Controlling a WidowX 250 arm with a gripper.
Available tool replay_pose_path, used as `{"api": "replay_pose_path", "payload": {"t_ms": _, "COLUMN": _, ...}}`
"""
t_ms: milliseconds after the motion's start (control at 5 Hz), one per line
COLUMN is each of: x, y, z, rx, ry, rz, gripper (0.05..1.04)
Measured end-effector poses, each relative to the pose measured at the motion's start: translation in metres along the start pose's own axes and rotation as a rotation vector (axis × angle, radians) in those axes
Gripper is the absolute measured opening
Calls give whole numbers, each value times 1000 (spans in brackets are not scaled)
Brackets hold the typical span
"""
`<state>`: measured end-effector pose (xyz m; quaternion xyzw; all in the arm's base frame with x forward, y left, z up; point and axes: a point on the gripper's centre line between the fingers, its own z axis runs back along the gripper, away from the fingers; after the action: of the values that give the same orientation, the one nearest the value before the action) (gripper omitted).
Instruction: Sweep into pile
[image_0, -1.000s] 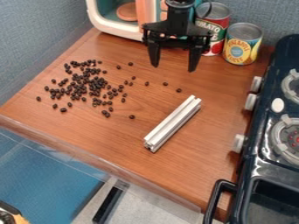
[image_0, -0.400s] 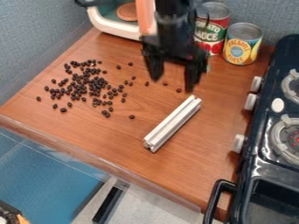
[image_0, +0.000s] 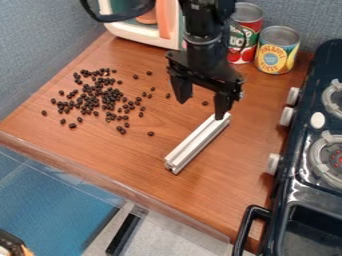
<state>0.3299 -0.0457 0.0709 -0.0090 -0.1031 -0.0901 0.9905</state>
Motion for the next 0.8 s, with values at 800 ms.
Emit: {"api": "replay_pose_path", "payload": {"t_ms": 800, "x": -12, "y": -2, "z": -22, "rx": 33, "ry": 51, "rz": -94, "gripper": 1000}}
